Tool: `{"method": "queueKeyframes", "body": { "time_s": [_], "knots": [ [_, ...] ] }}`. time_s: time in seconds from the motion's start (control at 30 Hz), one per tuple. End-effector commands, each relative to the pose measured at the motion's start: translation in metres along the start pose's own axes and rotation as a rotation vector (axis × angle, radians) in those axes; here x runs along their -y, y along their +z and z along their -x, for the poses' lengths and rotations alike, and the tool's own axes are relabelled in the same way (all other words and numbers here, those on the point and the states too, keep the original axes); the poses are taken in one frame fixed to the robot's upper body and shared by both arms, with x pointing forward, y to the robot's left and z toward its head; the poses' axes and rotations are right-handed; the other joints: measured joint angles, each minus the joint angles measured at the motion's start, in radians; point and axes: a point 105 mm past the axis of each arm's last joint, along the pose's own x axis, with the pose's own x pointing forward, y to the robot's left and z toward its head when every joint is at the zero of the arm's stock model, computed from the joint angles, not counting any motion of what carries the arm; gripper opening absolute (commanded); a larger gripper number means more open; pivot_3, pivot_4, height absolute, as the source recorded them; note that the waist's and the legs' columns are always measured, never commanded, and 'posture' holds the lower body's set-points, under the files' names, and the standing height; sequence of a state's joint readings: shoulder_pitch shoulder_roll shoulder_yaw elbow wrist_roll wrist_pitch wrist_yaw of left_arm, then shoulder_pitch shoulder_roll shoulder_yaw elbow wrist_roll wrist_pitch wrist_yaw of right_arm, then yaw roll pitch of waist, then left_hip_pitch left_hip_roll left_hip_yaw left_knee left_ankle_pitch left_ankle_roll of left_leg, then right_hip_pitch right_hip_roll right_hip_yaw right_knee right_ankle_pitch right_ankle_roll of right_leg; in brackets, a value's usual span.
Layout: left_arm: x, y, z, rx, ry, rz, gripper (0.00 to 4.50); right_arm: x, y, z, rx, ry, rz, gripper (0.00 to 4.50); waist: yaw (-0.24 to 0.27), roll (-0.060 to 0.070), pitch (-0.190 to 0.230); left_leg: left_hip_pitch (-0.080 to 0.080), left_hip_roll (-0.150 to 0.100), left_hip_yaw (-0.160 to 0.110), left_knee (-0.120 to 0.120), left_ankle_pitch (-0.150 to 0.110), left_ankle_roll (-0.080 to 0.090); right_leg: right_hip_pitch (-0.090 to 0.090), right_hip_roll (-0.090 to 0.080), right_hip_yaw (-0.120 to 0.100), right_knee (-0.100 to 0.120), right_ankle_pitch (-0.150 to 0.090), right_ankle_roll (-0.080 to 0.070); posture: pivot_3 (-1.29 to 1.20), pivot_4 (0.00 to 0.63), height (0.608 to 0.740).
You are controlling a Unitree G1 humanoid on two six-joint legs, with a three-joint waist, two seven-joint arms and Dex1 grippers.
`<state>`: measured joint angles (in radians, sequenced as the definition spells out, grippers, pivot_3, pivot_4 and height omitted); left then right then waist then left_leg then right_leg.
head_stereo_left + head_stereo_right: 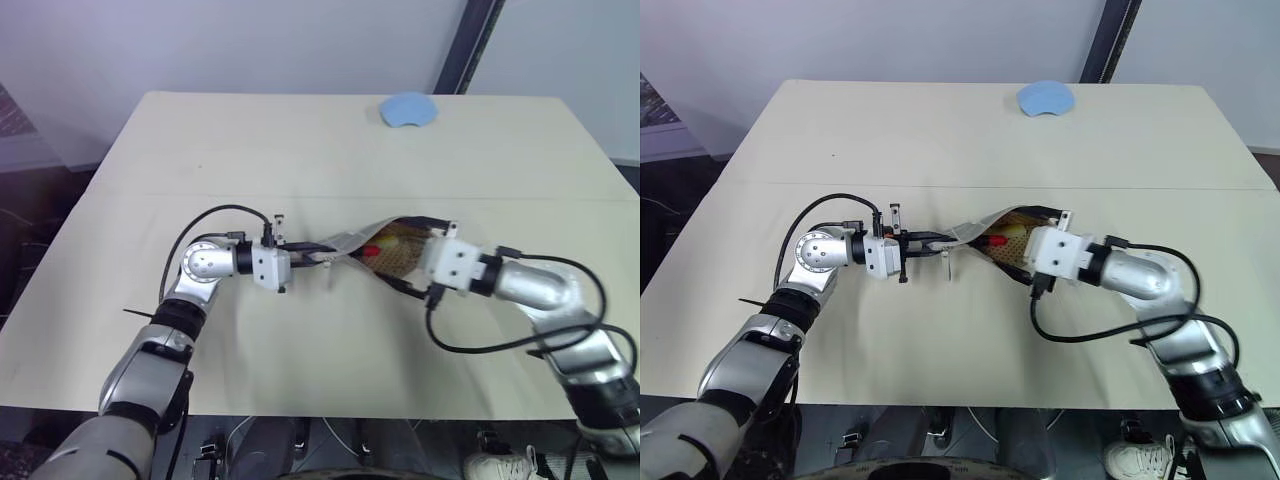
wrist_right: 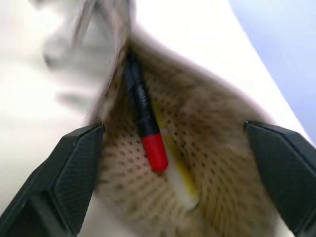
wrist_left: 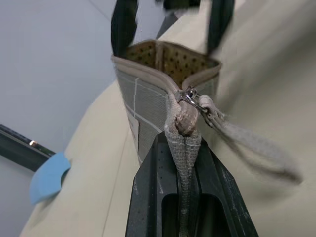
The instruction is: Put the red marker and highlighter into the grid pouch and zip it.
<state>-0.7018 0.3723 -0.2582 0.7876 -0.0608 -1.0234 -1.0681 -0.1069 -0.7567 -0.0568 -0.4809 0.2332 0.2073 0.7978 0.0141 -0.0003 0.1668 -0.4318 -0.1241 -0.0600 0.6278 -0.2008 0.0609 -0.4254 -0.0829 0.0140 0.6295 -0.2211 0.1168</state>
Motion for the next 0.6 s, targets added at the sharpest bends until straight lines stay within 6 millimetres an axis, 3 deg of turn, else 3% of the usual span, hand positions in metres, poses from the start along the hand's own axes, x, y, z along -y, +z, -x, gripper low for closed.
{"method": "queueKeyframes", "body": {
  "time_s": [0.03, 0.13, 0.2, 0.27, 0.37, 0.6],
  "knots": [
    [-0.010, -0.002, -0.006, -0.024, 0.047, -0.003, 0.00, -0.005, 0.028, 0.011, 0.096, -0.053, -0.185, 4.44, -0.001, 0.000, 0.000, 0.000, 0.000, 0.000, 0.000, 0.000, 0.000, 0.000, 0.000, 0.000, 0.000, 0.000, 0.000, 0.00, 0.150, 0.739],
    [-0.019, 0.000, -0.016, -0.018, 0.095, -0.007, 0.00, -0.027, 0.023, 0.009, 0.066, -0.007, -0.349, 4.44, 0.000, 0.000, 0.000, 0.000, 0.000, 0.000, 0.002, 0.000, 0.000, 0.001, 0.000, 0.000, 0.000, -0.002, -0.003, 0.00, 0.150, 0.739],
    [-0.017, 0.003, -0.031, -0.020, 0.076, -0.065, 0.00, -0.060, 0.008, -0.005, 0.003, 0.042, -0.511, 4.44, 0.001, -0.002, -0.001, 0.000, 0.000, 0.000, 0.002, 0.000, 0.000, 0.002, 0.000, 0.000, 0.000, -0.002, -0.003, 0.00, 0.150, 0.739],
    [-0.017, 0.004, -0.037, -0.030, 0.061, -0.120, 0.00, -0.072, -0.003, -0.017, -0.024, 0.010, -0.648, 4.44, 0.001, -0.003, -0.001, 0.000, 0.001, 0.000, 0.002, 0.000, 0.000, 0.001, 0.000, 0.000, 0.000, -0.002, -0.003, 0.00, 0.150, 0.739],
    [-0.021, 0.004, -0.041, -0.047, 0.062, -0.177, 0.00, -0.071, -0.019, -0.031, -0.058, -0.059, -0.746, 4.44, -0.003, -0.003, -0.001, 0.000, 0.000, 0.002, 0.002, 0.000, 0.000, 0.000, 0.000, 0.001, 0.000, -0.002, -0.003, 0.00, 0.150, 0.739],
    [-0.020, 0.000, -0.041, -0.089, -0.024, -0.325, 0.00, -0.032, -0.025, -0.061, 0.004, -0.246, -0.824, 4.44, -0.001, -0.003, -0.001, 0.000, 0.000, 0.001, 0.001, 0.000, 0.000, -0.001, 0.001, 0.000, 0.000, 0.001, 0.001, 0.00, 0.150, 0.739]
  ]
}}
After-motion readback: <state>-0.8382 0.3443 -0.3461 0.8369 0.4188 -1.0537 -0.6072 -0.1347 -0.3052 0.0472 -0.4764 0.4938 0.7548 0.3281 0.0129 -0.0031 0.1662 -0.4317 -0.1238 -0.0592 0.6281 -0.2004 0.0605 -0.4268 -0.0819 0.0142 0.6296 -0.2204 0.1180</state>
